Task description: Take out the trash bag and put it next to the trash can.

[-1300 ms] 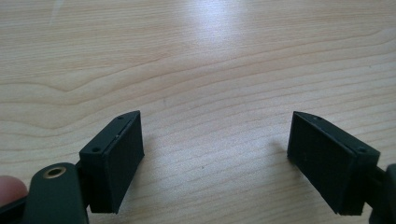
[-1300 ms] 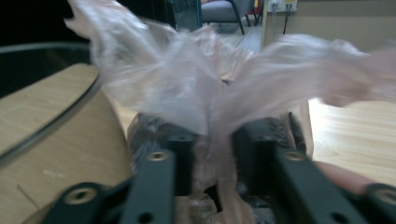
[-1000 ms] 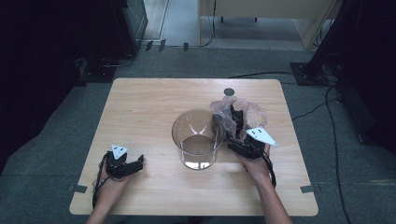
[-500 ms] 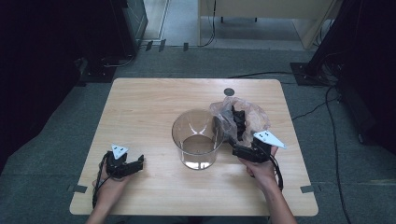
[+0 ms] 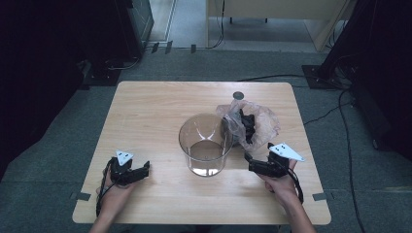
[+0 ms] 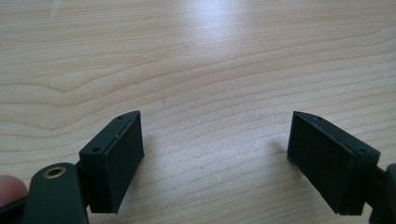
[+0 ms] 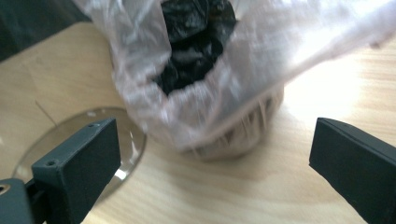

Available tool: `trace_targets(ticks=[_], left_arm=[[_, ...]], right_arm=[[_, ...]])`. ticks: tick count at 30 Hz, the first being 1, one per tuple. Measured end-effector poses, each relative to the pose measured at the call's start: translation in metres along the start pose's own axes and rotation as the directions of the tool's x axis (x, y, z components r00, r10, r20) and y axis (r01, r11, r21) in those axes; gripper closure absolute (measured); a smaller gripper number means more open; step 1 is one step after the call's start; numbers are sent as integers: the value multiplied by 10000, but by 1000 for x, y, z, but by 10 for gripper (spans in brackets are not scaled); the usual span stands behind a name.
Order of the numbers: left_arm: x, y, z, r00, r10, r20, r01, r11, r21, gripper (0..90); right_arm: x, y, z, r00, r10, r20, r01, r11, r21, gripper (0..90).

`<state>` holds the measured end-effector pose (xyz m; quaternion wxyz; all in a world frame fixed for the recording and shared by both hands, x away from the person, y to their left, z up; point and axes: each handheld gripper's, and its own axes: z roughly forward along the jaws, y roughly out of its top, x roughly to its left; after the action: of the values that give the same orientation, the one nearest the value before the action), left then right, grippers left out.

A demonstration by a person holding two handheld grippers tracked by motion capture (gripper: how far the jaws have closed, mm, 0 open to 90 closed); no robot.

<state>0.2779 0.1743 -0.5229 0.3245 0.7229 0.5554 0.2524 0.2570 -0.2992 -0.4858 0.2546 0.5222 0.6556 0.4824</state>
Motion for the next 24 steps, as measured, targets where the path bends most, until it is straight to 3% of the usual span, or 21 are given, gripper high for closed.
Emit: trace_targets(ticks=[8,24], left_arm=[[0,0,0,10000,10,6,-10,10000,2,177],[0,0,0,10000,-22,-9,22,10000,-18,177]], right_arm=[[-12,-12,-15,9992,-341,187,334,9987,374,14],[-49,-28,-40,9914,-19,1305,-96,9961,877,14]])
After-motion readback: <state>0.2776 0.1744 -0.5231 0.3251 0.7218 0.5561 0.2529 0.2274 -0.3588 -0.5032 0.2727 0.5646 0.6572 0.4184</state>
